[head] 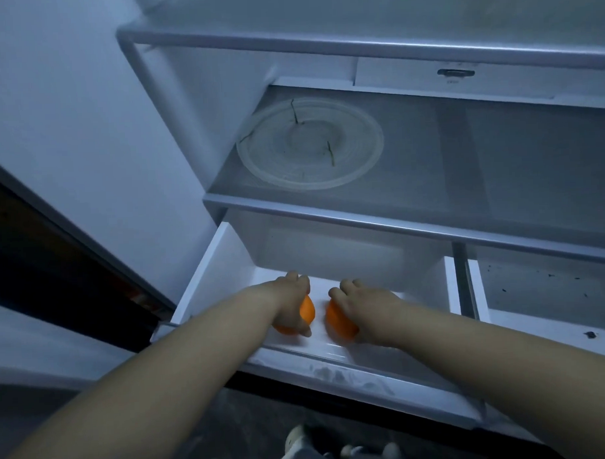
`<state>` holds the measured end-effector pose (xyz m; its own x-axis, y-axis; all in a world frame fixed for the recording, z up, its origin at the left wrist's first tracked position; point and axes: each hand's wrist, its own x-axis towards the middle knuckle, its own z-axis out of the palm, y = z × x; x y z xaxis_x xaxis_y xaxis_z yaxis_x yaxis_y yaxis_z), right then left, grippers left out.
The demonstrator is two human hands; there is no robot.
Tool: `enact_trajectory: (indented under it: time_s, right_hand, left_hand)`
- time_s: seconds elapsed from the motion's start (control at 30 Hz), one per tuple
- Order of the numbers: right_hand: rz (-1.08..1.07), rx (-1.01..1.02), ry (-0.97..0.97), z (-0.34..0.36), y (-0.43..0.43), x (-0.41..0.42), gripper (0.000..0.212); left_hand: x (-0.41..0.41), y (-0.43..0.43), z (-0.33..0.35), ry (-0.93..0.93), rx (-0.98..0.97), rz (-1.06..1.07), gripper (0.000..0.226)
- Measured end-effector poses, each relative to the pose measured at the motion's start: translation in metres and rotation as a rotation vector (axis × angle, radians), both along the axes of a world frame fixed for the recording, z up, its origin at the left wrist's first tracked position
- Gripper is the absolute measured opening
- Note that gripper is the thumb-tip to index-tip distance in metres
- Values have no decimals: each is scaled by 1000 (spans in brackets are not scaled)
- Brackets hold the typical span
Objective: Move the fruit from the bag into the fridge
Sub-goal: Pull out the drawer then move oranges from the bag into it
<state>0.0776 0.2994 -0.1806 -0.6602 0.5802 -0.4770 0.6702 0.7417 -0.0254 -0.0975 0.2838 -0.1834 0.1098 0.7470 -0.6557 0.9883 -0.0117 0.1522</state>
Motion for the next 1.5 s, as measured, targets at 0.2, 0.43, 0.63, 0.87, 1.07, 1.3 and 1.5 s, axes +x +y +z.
enact_trajectory:
  time_s: [0.2, 0.43, 0.63, 0.87, 1.07, 1.3, 1.5]
  right_hand:
    - [-1, -16, -16, -2, 1, -1, 72]
    - [-11, 4, 153, 20, -2, 2, 70]
    - [125, 169, 571, 83, -17, -3, 58]
    - [348, 215, 972, 152, -81, -42, 49]
    - [721, 116, 1064, 202, -196, -80, 49]
    - [981, -40, 1118, 222, -378, -137, 53]
    - [1191, -226, 1137, 218, -562, -189, 56]
  left_hand:
    - [0, 0, -3, 23, -85, 16, 84]
    - [-8, -1, 28, -162, 165, 253, 73]
    - [-5, -80, 110, -247, 752, 528, 47]
    - [11, -209, 187, -105, 992, 744, 47]
    - [21, -350, 224, 131, 996, 839, 48]
    - [27, -547, 242, 396, 1050, 1129, 46]
    - [31, -735, 244, 704, 1012, 1391, 52]
